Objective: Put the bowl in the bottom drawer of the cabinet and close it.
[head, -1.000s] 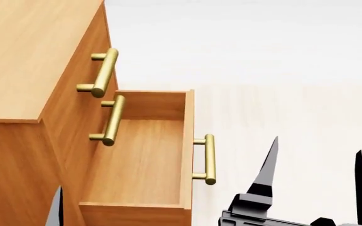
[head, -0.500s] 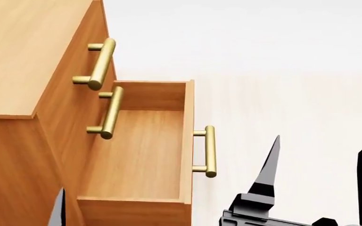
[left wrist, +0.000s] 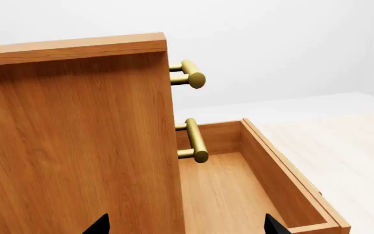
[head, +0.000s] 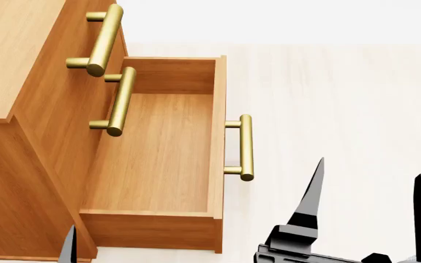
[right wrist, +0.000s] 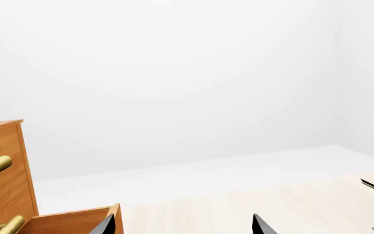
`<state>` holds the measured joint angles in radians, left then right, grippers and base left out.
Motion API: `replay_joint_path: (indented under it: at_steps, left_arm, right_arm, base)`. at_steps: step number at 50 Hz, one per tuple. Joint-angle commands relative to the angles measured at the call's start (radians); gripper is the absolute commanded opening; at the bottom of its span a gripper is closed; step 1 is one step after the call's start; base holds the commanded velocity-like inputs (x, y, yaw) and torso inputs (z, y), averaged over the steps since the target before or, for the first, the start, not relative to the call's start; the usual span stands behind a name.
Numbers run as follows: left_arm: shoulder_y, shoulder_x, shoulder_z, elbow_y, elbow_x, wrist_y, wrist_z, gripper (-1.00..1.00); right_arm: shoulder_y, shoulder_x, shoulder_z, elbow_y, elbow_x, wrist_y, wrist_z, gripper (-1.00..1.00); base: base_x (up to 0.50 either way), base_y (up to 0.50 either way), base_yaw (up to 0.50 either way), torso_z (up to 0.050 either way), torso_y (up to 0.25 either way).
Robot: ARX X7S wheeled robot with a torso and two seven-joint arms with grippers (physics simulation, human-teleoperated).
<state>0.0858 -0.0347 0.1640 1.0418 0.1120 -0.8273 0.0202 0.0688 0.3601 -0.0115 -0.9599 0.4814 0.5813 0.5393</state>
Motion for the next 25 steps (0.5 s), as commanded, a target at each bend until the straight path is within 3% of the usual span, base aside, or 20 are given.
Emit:
replay_joint_path:
  at_steps: [1, 12, 20, 25]
  left_arm:
    - [0.036, 0.032, -0.052, 0.005, -0.016, 0.04, 0.017, 1.0]
    - [0.029, 0.033, -0.055, 0.005, -0.018, 0.011, 0.005, 1.0]
    - [0.029, 0.032, -0.058, 0.005, -0.017, 0.004, 0.002, 1.0]
    - [0.026, 0.032, -0.054, 0.005, -0.014, 0.002, 0.002, 1.0]
  right_arm:
    - [0.037, -0.012, 0.003, 0.013, 0.008, 0.031, -0.016, 1.0]
    - [0.295, -0.012, -0.047, 0.038, 0.064, 0.197, 0.041, 1.0]
    - [0.65, -0.06, -0.147, 0.245, 0.068, 0.348, 0.045, 1.0]
    - [0.783, -0.102, -0.173, 0.381, 0.07, 0.385, 0.035, 1.0]
  base:
    - [0.0, 0.0, 0.0, 0.0, 0.0]
    - [0.0, 0.0, 0.0, 0.0, 0.0]
    - [0.0, 0.0, 0.0, 0.0, 0.0]
    - [0.0, 0.0, 0.0, 0.0, 0.0]
